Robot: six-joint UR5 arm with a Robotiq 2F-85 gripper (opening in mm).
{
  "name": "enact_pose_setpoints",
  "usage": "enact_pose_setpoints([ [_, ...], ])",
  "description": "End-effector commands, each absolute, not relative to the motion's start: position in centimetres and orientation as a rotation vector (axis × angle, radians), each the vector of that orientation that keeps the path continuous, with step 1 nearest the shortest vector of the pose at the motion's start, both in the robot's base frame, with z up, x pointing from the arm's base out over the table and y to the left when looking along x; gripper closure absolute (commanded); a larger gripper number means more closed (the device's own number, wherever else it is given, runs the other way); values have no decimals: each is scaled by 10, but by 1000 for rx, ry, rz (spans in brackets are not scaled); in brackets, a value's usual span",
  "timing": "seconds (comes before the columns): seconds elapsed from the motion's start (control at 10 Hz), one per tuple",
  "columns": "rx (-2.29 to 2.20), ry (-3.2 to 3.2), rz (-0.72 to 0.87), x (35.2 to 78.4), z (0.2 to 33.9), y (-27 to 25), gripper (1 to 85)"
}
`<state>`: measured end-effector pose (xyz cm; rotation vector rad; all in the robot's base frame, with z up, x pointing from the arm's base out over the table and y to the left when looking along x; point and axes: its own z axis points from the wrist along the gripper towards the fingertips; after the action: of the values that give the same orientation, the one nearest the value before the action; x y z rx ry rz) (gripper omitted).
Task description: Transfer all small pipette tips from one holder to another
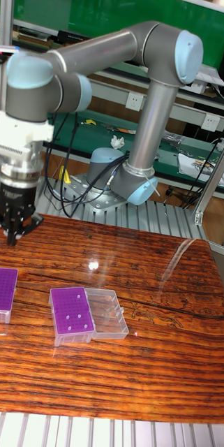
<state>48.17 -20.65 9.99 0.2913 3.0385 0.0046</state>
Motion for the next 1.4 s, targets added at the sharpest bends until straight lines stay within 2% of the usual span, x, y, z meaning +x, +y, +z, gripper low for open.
enact_pose_setpoints([
  [0.0,288,3057,21,467,119,-198,613],
  [0.2,270,3045,27,467,115,-191,550],
  [0.3,290,3030,37,469,114,-187,597],
  [0.4,332,3007,39,474,115,-188,843],
  [0.7,262,2999,14,477,116,-192,847],
  [1.3,-27,2967,146,487,118,-165,847],
])
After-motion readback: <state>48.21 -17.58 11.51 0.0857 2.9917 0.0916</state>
